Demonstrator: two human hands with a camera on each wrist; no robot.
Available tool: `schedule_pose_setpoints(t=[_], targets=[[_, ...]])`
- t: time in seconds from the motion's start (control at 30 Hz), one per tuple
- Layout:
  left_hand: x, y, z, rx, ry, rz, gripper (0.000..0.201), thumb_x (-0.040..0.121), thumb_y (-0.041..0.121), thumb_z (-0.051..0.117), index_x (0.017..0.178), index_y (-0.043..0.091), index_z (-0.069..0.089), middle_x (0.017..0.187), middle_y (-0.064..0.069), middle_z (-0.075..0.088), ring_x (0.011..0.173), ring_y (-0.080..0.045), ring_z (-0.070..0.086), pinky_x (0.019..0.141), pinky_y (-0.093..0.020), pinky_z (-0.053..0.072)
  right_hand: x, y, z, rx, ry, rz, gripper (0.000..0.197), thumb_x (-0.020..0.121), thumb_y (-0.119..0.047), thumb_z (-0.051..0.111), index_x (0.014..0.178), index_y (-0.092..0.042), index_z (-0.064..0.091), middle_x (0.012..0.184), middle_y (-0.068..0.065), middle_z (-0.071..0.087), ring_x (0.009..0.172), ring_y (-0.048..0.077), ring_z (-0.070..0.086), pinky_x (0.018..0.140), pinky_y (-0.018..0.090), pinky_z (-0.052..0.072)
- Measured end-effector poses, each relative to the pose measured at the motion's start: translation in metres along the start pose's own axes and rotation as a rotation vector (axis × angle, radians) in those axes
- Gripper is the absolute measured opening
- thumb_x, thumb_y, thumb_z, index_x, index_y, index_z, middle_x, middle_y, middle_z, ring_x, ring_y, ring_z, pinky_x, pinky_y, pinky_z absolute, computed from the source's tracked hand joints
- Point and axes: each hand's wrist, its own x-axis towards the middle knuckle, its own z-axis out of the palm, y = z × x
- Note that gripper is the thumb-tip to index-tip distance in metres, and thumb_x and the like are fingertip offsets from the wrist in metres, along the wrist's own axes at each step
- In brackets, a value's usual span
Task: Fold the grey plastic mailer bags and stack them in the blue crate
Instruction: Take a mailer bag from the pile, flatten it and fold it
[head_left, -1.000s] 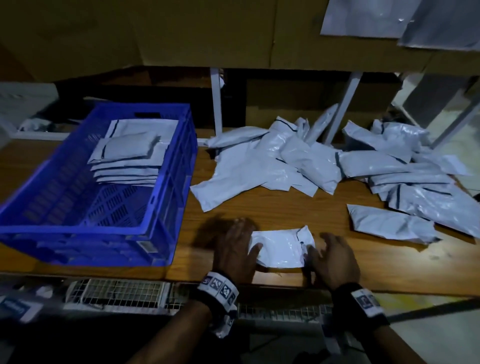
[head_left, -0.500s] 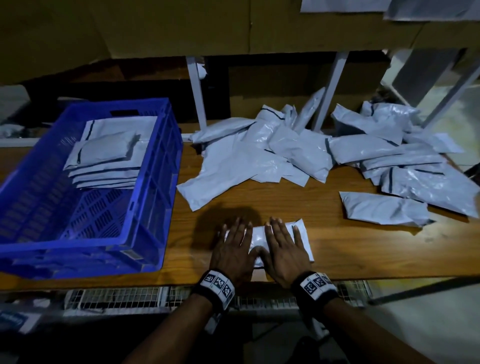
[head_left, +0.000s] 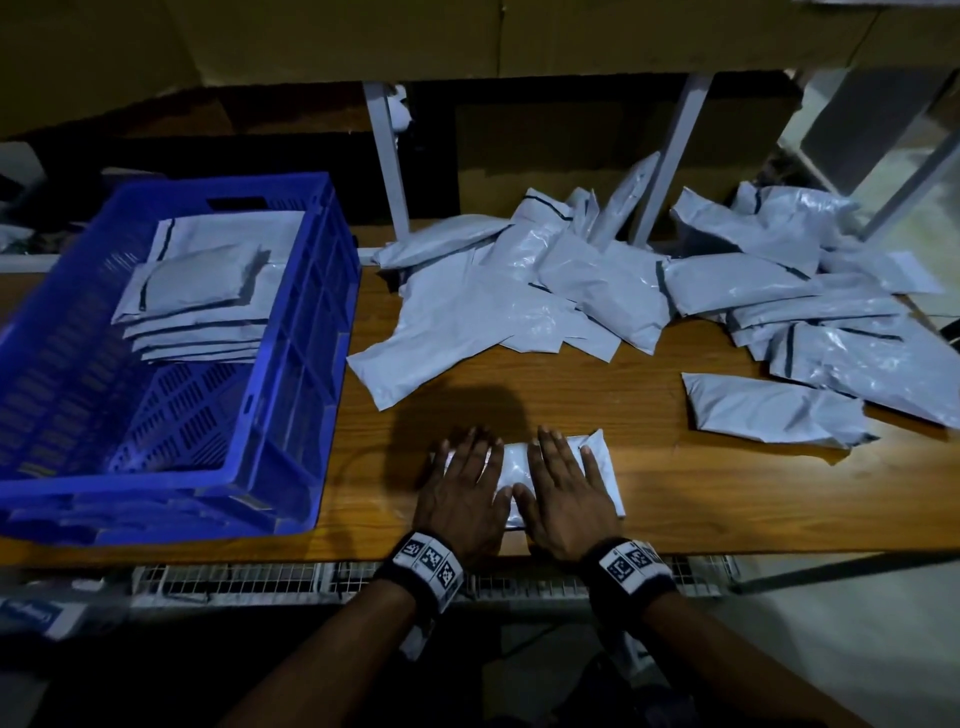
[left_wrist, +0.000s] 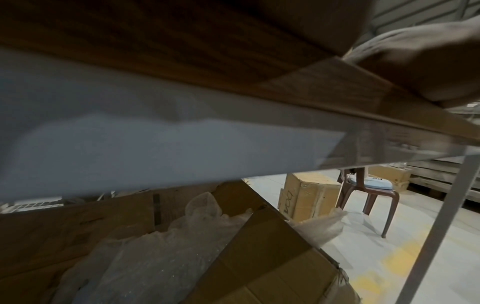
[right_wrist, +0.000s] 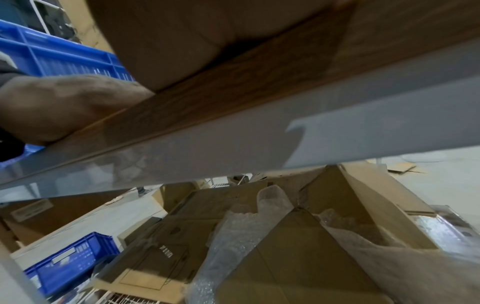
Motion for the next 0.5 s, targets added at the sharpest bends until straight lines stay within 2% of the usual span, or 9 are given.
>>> schedule_pose_setpoints(t=[0.07,0.37,0.5], targets=[[0.001,0.0,0.001,-0.009,-0.008,-0.005,0.071,0.103,0.053,0.02,0.164,0.016,0.011,0.172,-0.007,0.007,0.158,-0.024,-0.001,0.126,-0.052,0.001,0.0,-0.001,0.001,0.012,0.014,-0.001,0.074,0.104,-0.059,0.003,0.164,-0.015,0.003,0.17,0.002,-0.014,0.156,0.016,-0.018,0.126,0.047,-0.011],[0.003,0.003,-0.001,0.053,-0.047,-0.032,0.071,0.104,0.052,0.019,0.164,0.018,0.005,0.172,-0.006,-0.001,0.158,-0.024,-0.007,0.123,-0.058,-0.004,-0.001,-0.004,-0.004,0.013,-0.027,-0.008,0.072,0.103,-0.057,-0.004,0.162,-0.016,-0.011,0.168,0.002,-0.024,0.153,0.016,-0.027,0.125,0.051,-0.011],[0.004,0.001,-0.009,-0.004,-0.095,-0.023,0.069,0.106,0.052,0.022,0.164,0.02,0.004,0.172,-0.005,-0.004,0.158,-0.023,-0.009,0.123,-0.06,-0.008,0.0,0.001,-0.009,0.043,-0.072,-0.054,0.075,0.103,-0.059,0.002,0.162,-0.016,-0.012,0.167,0.003,-0.025,0.154,0.019,-0.025,0.125,0.053,-0.011]])
